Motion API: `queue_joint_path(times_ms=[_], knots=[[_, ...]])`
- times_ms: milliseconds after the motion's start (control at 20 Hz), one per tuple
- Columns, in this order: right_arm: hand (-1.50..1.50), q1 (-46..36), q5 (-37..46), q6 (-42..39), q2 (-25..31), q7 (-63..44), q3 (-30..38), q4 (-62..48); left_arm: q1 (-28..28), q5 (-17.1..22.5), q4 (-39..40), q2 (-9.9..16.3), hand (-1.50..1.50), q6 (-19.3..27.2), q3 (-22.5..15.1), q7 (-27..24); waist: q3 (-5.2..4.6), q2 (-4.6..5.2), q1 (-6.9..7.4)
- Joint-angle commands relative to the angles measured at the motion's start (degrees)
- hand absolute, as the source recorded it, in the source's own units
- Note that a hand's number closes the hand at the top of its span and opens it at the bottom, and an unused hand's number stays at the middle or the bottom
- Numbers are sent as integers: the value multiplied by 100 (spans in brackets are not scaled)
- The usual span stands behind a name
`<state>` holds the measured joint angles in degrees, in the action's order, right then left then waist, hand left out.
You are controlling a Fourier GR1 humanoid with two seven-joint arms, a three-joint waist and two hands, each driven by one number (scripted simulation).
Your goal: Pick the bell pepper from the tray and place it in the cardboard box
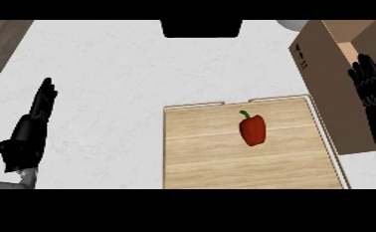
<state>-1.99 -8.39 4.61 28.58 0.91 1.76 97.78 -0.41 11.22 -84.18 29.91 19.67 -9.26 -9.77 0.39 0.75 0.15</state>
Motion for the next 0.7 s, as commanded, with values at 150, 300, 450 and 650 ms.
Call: queue_joint_path(times_ms=[150,300,450,650], knots=[[-150,-628,61,-381,-78,-979,-683,497,-287,881,-461,-53,0,-665,261,1051,-44,-91,39],[-150,-915,1750,141,1122,-680,-218,394,-124,1243,-292,-298,0,-828,198,1098,-110,-127,-58],[-150,-604,1366,884,-402,310,-470,808,-335,1598,-454,-153,0,-1042,378,1648,-33,-87,-36],[-150,-82,1667,465,-241,887,-972,1602,-148,1702,-570,-229,0,-1075,474,1718,-39,-94,-63]])
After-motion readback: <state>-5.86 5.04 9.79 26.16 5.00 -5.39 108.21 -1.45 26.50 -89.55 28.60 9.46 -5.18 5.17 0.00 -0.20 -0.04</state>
